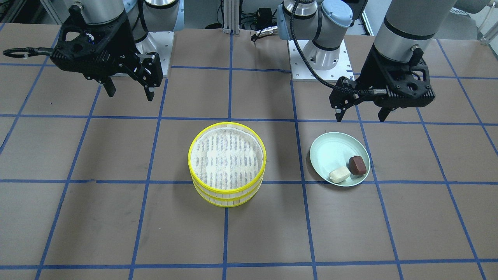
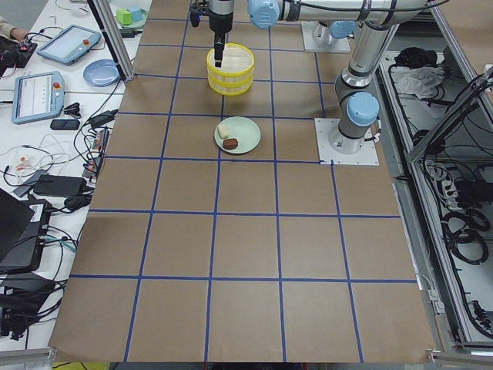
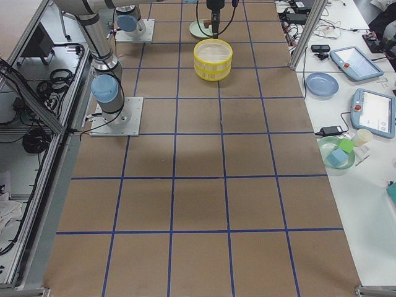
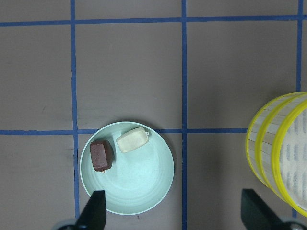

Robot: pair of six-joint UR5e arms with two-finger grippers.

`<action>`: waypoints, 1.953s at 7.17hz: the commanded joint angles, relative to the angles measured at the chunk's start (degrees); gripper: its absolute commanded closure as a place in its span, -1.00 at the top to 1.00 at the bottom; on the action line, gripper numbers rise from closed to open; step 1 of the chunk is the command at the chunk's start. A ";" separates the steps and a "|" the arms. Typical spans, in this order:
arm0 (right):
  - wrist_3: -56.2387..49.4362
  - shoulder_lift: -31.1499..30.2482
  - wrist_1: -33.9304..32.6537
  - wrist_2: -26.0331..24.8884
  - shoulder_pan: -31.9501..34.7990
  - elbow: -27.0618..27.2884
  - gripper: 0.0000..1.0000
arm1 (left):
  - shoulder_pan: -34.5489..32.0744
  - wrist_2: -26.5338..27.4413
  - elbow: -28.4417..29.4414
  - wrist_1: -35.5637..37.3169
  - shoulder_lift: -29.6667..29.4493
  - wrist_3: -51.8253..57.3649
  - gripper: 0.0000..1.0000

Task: Place buns in different layers of steamer
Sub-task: 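Reach the right gripper to the steamer's top tier rim while left moves toward plate, then lift the top tier away with right gripper while left grasps white bun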

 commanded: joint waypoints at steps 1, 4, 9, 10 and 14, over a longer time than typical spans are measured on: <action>-0.16 -0.04 -0.06 0.00 0.11 0.19 0.66 | 0.09 0.04 -0.72 0.04 0.30 0.09 1.00; 0.53 4.14 -7.66 0.09 5.18 5.42 0.50 | 0.88 0.21 -0.81 -0.05 -0.05 4.36 1.00; 0.63 16.03 -24.40 -0.87 9.69 14.87 0.10 | 5.69 0.48 -7.80 7.21 -4.52 30.31 1.00; 0.63 16.91 -24.41 -0.79 9.69 14.87 -0.05 | 7.80 0.48 -9.23 8.64 -6.10 38.67 1.00; -0.25 16.39 -24.33 -0.96 9.17 13.82 -0.62 | 8.17 0.30 -11.52 14.95 -16.55 56.70 1.00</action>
